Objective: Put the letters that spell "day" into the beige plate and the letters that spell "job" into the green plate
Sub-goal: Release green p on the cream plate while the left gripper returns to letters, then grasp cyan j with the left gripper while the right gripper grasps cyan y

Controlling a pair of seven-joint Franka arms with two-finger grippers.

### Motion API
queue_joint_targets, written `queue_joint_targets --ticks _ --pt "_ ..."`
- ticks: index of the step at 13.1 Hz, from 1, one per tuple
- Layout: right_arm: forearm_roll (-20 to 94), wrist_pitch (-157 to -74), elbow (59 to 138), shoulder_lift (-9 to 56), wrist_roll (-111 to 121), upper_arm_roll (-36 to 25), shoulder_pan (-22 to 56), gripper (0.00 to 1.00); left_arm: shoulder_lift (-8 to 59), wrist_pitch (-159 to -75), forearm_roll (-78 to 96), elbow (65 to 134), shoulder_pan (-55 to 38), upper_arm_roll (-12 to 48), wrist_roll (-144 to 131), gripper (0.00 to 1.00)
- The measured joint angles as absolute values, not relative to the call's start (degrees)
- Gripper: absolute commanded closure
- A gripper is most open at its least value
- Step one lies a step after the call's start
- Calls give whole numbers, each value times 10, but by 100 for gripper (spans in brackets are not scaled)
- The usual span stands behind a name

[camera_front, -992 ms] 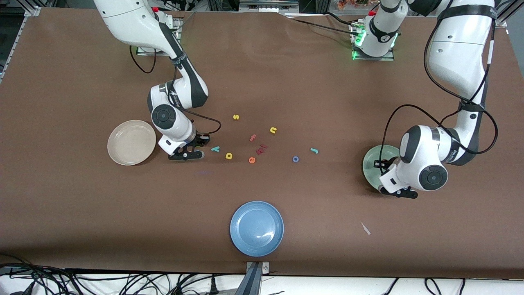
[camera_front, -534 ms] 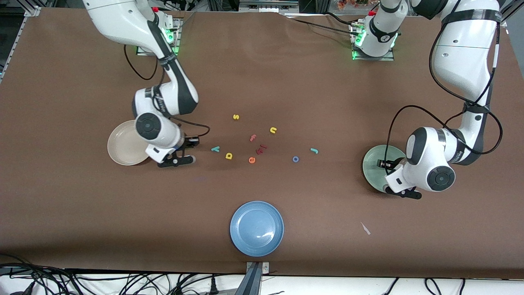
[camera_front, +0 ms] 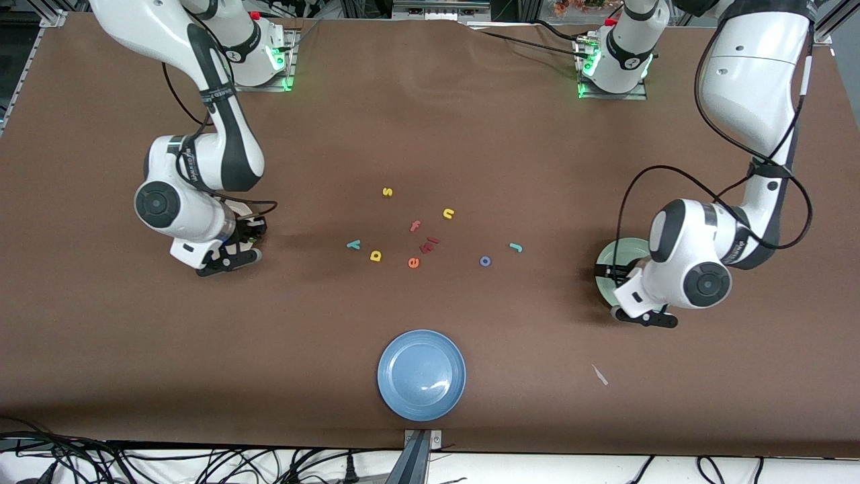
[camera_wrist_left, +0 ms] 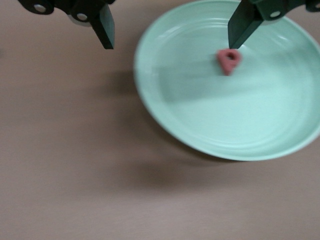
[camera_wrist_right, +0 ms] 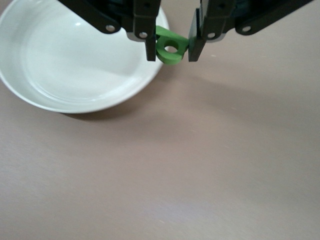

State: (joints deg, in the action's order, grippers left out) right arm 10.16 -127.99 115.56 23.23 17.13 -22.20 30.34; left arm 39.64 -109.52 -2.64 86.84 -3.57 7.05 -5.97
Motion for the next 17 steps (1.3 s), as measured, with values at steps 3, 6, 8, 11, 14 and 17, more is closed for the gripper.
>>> queue_joint_targets --ticks 3,6,8,11,14,17 --pt "102 -1337 1208 219 229 -245 303 71 396 -1095 -26 868 -39 128 -181 0" --pt "102 -1346 1221 220 253 -260 301 0 396 -1097 -25 869 -69 159 -277 0" --pt "103 -1346 1221 219 251 -260 301 0 399 -1137 -25 873 -106 160 -356 0" --pt "106 -1320 1196 218 194 -247 316 0 413 -1175 -26 878 -148 159 -504 0" --pt "120 -1308 1168 219 85 -205 329 0 419 -1179 -26 889 -151 155 -577 0" --pt "164 -1327 1161 230 13 -165 333 0 419 -1166 -26 891 -117 151 -579 1"
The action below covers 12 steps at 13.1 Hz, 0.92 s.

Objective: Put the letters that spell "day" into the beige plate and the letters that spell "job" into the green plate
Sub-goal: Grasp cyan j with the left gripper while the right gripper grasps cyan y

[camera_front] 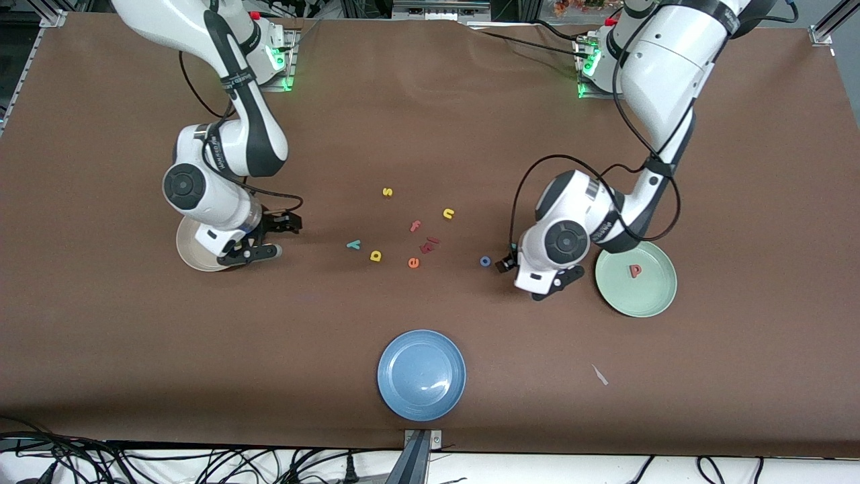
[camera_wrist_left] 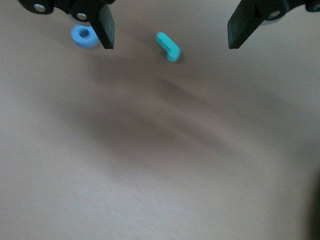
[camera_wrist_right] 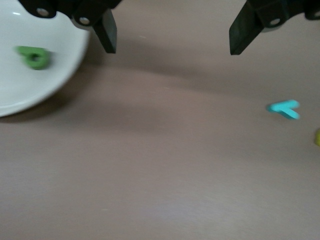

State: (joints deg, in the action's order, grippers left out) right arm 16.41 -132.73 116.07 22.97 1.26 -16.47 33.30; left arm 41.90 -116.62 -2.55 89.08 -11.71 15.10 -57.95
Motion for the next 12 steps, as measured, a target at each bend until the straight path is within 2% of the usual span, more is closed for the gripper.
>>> queue_joint_targets --ticks 1,2,6,9,10,11,12 --pt "168 -1342 1157 238 -19 -152 336 0 419 -1163 -25 894 -113 151 -582 4" --pt "168 -1352 1150 249 -52 -144 344 0 419 -1163 -25 898 -113 152 -593 12" --pt "169 -1362 1089 306 -158 -139 387 0 419 -1174 -25 913 -114 154 -677 11" --pt "169 -1362 1047 344 -214 -139 405 0 419 -1236 -25 951 -114 154 -739 15" --pt "168 -1362 1039 353 -224 -139 410 0 419 -1248 -25 959 -114 154 -751 26" --pt "168 -1362 1034 360 -228 -139 413 0 419 -1253 -25 963 -114 154 -766 42" --pt "168 -1362 1030 366 -229 -139 415 0 419 -1254 -25 963 -115 156 -778 45"
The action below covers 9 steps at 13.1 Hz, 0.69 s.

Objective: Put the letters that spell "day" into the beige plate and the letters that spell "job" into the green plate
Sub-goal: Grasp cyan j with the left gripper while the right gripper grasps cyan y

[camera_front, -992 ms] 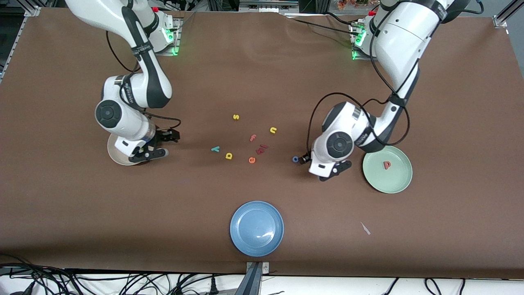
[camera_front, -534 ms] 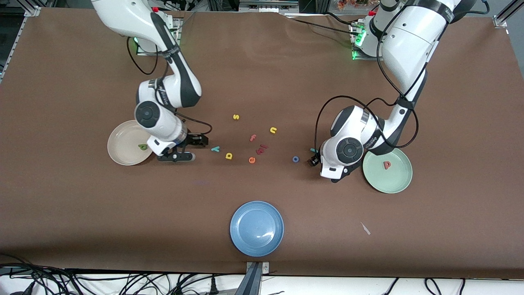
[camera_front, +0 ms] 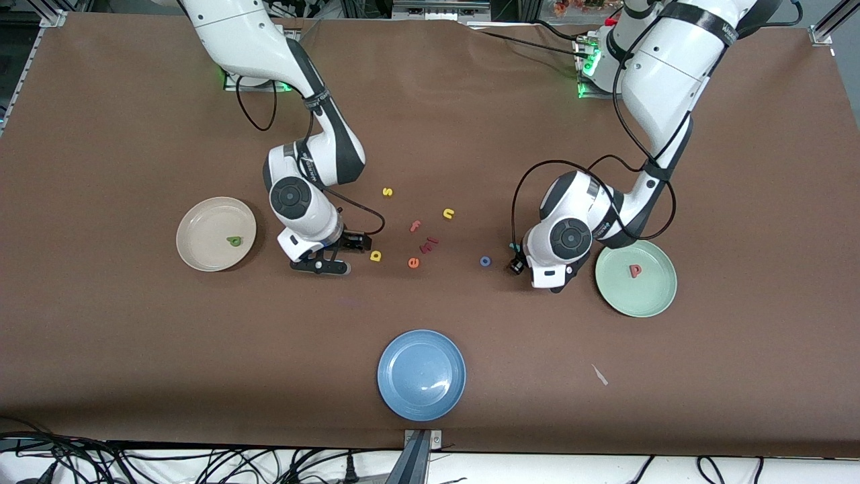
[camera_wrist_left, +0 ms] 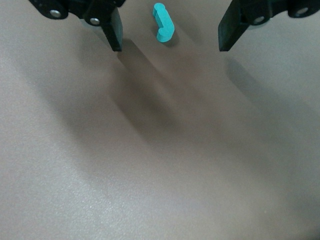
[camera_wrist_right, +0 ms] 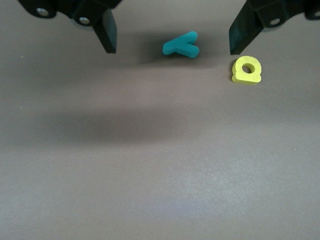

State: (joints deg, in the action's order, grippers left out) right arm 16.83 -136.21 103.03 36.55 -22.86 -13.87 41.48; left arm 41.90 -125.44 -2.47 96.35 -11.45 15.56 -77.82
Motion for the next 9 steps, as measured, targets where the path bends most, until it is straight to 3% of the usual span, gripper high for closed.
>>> queue_joint_targets --ticks 2,7,9 --pt "168 -1362 1026 374 -229 -139 420 1 419 -1256 -25 964 -116 162 -790 54" --pt "152 -1362 1023 382 -229 -139 428 13 416 -1273 -25 978 -116 171 -825 57" --pt "151 -1362 1023 384 -229 -139 431 15 415 -1275 -25 980 -116 174 -830 69"
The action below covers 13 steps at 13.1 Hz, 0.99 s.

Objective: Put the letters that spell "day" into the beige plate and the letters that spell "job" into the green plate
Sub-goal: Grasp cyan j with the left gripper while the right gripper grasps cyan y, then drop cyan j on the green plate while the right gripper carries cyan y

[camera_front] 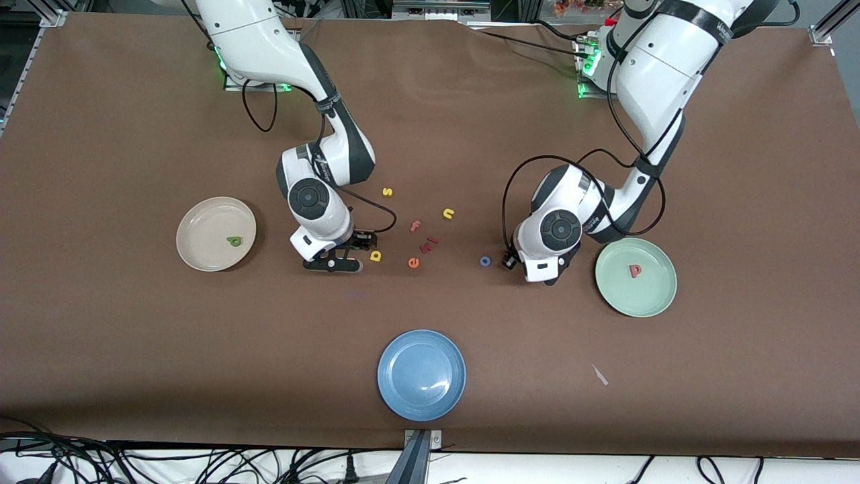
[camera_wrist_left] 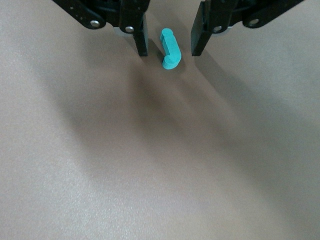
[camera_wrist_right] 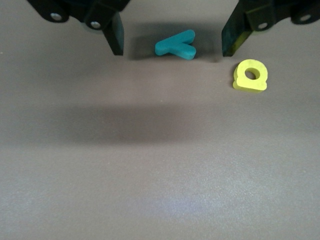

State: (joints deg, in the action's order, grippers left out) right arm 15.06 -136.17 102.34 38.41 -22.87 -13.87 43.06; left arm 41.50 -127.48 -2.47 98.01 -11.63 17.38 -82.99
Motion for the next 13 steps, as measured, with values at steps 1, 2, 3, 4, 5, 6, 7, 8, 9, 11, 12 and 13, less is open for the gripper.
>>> queue_joint_targets --ticks 1,2,3,4,5,6,7,8,9,11,12,13 --pt "151 -1362 1023 385 -229 -139 431 17 415 -1280 -25 981 -116 174 -830 70" --pt "150 -1362 1023 386 -229 -139 432 20 414 -1291 -25 985 -116 175 -830 77" --pt "150 -1361 1023 387 -229 -139 432 23 414 -1307 -25 994 -116 175 -831 94" --pt "150 -1361 1023 388 -229 -139 432 27 410 -1316 -25 1003 -116 175 -831 100" --pt "150 -1361 1023 388 -228 -139 432 27 404 -1316 -25 1011 -115 175 -831 100" --pt "150 -1361 1023 389 -228 -139 432 31 399 -1318 -24 1015 -114 176 -831 100" --pt "150 -1361 1023 389 -228 -139 432 34 397 -1320 -24 1018 -113 176 -831 100" --pt "150 -1361 1023 389 -228 -139 432 37 397 -1321 -24 1018 -113 176 -831 100" --pt "149 -1361 1023 389 -228 -139 432 43 396 -1321 -24 1018 -113 176 -831 100" --pt "149 -1361 1023 389 -227 -139 432 54 389 -1315 -25 1016 -110 176 -831 100" --pt "149 -1361 1023 389 -227 -139 432 59 381 -1296 -25 1010 -107 176 -826 100" --pt "149 -1361 1022 389 -227 -139 432 64 372 -1260 -25 996 -104 176 -808 100"
